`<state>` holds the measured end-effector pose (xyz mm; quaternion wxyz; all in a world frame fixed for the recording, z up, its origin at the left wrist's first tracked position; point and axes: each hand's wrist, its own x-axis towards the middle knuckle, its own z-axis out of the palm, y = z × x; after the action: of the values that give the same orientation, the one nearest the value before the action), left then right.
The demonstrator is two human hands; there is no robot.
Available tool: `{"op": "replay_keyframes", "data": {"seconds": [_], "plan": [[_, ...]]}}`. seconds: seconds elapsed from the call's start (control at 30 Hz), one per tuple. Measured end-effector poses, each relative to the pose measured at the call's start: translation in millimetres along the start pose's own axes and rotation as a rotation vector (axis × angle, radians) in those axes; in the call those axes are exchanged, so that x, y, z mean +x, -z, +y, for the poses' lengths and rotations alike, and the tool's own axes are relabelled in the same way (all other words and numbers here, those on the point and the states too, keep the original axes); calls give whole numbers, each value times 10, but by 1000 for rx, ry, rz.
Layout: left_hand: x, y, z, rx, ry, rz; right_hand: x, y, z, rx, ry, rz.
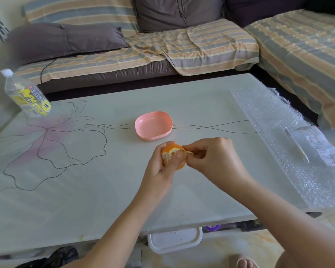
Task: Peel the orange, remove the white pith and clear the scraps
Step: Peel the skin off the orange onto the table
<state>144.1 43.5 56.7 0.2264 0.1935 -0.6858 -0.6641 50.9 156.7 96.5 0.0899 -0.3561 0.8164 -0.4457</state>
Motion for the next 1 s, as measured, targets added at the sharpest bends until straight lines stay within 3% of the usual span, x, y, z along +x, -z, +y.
{"op": "replay_keyframes", "data": {"seconds": [0.27, 0.53, 0.6, 0.7, 0.83, 0.9, 1.0], "plan": [[-1, 8, 95, -227, 88, -7, 7, 12, -56, 80, -28, 47], [-1, 47, 233, -552, 257, -90, 137, 134, 7, 385, -255, -31], [0, 55, 258, -643, 312, -76, 232, 193, 130, 313, -287, -32], [14, 81, 251, -717, 422, -29, 372, 246, 344, -47, -301, -26], [18, 47, 199, -727, 539, 4, 390, 234, 536, -445, -256, -142], [24, 45, 174, -734, 551, 13, 346, 220, 488, -382, -160, -165], [49, 78, 143, -683, 540, -6, 237, 150, 265, -81, -28, -247]]}}
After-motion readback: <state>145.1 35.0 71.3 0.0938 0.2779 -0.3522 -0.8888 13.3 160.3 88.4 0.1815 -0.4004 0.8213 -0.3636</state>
